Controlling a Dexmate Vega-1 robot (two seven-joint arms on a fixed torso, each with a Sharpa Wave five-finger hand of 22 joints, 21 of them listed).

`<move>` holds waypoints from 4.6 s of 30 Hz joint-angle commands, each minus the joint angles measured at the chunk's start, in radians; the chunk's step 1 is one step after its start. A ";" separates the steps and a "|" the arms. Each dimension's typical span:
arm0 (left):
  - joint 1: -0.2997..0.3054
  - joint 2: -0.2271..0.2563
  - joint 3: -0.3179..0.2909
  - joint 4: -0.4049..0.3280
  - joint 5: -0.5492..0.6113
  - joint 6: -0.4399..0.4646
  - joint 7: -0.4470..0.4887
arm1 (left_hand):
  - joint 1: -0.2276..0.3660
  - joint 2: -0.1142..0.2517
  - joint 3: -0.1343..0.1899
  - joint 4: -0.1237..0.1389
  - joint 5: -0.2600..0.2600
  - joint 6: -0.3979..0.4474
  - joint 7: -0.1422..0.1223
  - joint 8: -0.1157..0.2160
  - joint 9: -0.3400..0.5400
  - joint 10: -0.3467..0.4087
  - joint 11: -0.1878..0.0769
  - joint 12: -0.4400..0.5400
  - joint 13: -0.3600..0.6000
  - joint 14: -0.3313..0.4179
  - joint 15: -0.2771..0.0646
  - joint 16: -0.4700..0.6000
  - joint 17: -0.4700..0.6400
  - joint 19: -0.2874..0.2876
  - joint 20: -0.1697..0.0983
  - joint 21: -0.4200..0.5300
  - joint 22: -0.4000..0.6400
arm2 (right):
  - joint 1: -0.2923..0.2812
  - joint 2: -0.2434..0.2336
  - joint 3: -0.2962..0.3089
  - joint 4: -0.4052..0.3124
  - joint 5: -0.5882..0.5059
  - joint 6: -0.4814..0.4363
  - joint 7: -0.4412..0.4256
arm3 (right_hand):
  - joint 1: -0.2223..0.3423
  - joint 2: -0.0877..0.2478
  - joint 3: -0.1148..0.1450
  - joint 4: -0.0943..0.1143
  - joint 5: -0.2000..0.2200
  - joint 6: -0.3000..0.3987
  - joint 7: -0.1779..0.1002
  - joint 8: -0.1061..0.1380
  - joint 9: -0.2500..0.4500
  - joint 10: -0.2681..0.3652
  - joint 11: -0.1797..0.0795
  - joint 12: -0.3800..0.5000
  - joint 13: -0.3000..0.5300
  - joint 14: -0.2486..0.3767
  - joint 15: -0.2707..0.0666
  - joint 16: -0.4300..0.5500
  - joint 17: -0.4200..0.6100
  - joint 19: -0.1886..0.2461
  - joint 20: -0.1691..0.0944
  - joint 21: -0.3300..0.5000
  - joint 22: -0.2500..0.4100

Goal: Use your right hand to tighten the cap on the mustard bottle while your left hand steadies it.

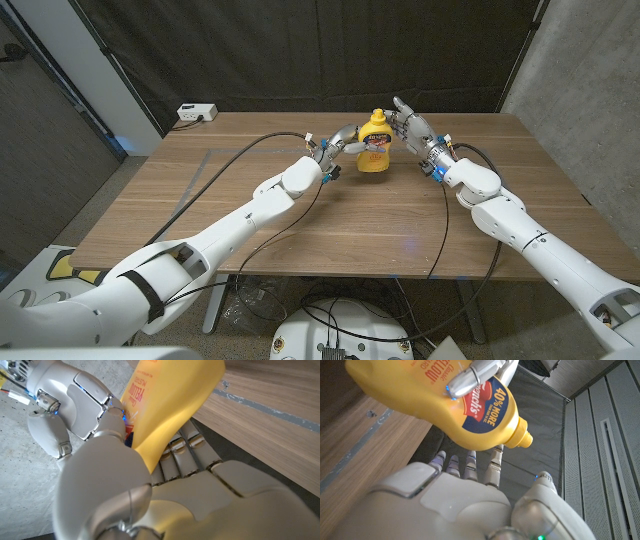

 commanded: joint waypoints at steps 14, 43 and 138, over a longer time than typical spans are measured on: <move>-0.024 -0.018 -0.001 0.054 -0.006 -0.023 0.004 | -0.022 0.023 0.217 0.197 0.000 0.048 0.048 0.005 0.002 0.012 -0.004 0.008 0.003 0.002 0.007 0.004 0.003 -0.004 0.006 -0.001 0.002 | 0.013 -0.002 -0.006 0.020 -0.002 -0.013 0.005 | -0.003 0.004 -0.002 0.005 0.002 0.116 -0.011 0.037 -0.001 0.047 -0.006 0.018 0.004 0.011 -0.002 0.012 0.004 -0.179 0.011 -0.004 0.001; -0.041 -0.052 -0.007 0.111 -0.038 -0.022 0.015 | -0.029 0.021 0.230 0.196 0.000 0.047 0.050 0.004 0.003 0.013 -0.003 0.009 0.004 0.004 0.008 0.005 0.003 -0.003 0.005 -0.004 0.003 | -0.026 -0.028 0.023 -0.003 0.001 0.007 -0.018 | 0.006 0.017 0.006 0.003 0.005 0.293 -0.015 0.104 0.016 0.124 -0.032 0.041 0.003 0.053 -0.012 0.018 0.002 -0.168 0.006 -0.001 0.001; -0.037 -0.070 -0.011 0.125 -0.099 -0.043 -0.035 | -0.041 0.025 0.284 0.188 -0.005 0.053 0.074 0.010 0.010 0.023 0.011 0.011 0.007 0.021 0.019 0.005 0.002 0.006 0.015 -0.011 0.002 | 0.010 0.031 -0.005 0.037 0.002 0.027 -0.006 | -0.013 -0.013 -0.014 0.006 0.002 -0.038 0.020 -0.017 -0.002 -0.034 0.001 -0.020 0.003 -0.048 -0.012 0.003 0.006 -0.176 0.017 -0.015 0.001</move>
